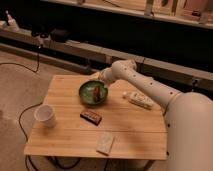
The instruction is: Place the pepper on the white sponge
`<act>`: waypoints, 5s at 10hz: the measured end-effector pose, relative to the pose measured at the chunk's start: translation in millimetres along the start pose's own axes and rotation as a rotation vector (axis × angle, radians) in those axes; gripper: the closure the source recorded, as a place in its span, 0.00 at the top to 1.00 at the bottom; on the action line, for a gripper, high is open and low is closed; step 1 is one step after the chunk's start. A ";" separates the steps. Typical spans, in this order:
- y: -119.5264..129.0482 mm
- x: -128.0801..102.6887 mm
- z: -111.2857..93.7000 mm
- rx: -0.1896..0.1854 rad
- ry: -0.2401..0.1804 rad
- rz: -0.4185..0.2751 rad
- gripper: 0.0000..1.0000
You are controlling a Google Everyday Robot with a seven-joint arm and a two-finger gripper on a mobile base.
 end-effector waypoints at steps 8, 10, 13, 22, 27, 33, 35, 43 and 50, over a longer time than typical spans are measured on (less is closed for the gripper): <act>0.0 0.0 0.0 0.000 0.000 0.000 0.68; 0.0 0.0 0.0 0.000 0.000 0.000 0.68; 0.0 0.0 0.0 0.000 0.000 0.000 0.68; 0.0 0.0 0.0 0.000 0.000 0.000 0.68; -20.7 -13.3 -7.7 -0.001 -0.093 -0.050 0.68; -38.7 -17.7 -19.4 -0.032 -0.197 -0.085 0.68; -30.7 -19.5 -18.7 -0.054 -0.210 -0.088 0.68; -12.3 -25.4 -2.9 -0.212 -0.317 -0.133 0.68; -12.7 -25.4 32.7 -0.322 -0.379 -0.184 0.68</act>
